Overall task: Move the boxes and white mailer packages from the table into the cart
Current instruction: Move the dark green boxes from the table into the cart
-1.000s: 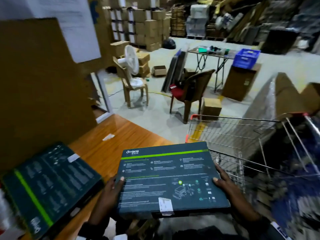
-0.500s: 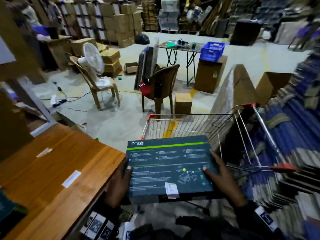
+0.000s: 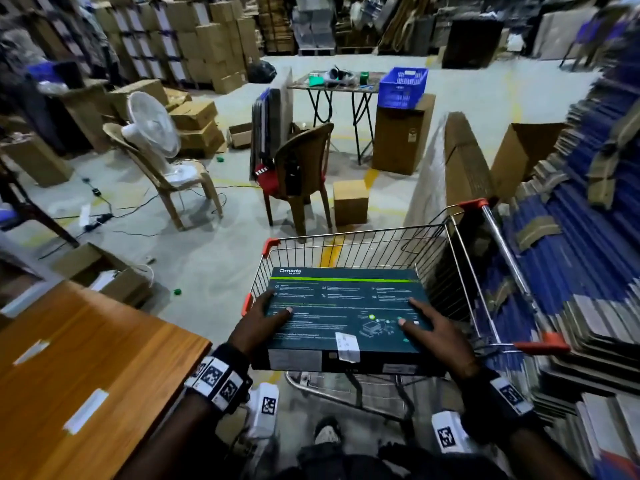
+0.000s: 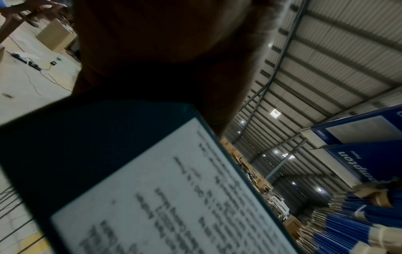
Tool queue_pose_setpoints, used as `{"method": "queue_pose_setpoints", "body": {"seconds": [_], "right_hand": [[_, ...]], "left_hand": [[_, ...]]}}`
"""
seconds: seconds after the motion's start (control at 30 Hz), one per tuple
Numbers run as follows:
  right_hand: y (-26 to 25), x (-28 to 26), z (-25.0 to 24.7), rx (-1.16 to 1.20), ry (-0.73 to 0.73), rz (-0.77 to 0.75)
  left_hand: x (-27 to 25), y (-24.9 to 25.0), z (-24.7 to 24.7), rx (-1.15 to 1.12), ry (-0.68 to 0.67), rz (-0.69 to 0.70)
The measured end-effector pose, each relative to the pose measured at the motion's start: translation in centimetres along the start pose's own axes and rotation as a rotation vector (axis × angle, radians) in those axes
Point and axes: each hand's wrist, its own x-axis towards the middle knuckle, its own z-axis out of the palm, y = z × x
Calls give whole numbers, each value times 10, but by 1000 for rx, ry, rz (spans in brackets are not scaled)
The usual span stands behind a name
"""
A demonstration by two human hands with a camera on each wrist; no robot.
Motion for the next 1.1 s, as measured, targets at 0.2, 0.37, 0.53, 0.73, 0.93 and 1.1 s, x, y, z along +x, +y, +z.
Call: {"method": "queue_pose_setpoints", "body": {"seconds": [0.2,0.37,0.53,0.73,0.93,1.1], "right_hand": [[14,89,-7,-70,-76,93],[42,169,4,-138,-167,211],[80,241,34,-201,-273,282],[151,293,72,-229,-365,354],[200,312,105,-260,-245,350],[231,325,130,-295,-180,398]], "left_hand": [[119,0,15,-54,-182,-126],[185,27,41,1,-248,-249],[258,-7,68,-58,-213,-390],[321,-76,105,-154,-142,-566],[349,-118,130,-136,-130,-661],[361,-159,149,-144,-191,-695]]}}
